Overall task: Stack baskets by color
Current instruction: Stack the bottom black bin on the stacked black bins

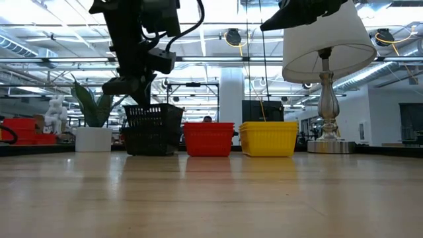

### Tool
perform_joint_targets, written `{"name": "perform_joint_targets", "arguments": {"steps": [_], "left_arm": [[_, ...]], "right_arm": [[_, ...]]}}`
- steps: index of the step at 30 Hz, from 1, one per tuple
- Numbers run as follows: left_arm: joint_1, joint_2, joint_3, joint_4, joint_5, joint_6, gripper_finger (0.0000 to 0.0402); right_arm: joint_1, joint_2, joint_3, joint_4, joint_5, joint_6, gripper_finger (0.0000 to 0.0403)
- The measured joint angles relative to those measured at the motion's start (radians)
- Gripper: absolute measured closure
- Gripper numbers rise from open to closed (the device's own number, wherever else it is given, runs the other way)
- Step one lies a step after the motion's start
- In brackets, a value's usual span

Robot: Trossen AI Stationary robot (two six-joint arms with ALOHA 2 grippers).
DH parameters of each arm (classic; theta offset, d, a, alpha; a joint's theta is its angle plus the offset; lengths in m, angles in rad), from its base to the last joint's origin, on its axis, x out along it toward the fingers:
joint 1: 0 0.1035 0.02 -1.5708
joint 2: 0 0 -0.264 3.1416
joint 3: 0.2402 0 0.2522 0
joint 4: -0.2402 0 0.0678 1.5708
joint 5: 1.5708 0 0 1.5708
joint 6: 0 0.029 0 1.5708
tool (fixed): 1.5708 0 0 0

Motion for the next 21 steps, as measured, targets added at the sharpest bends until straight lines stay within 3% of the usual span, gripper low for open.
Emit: {"name": "perform_joint_targets", "arguments": {"steps": [21], "left_arm": [[0.018,0.000,-0.008,0.006,0.086,-0.052,0.0381]], "right_arm": [[0.000,0.000,0.000,0.000,0.000,0.005,0.0399]]}}
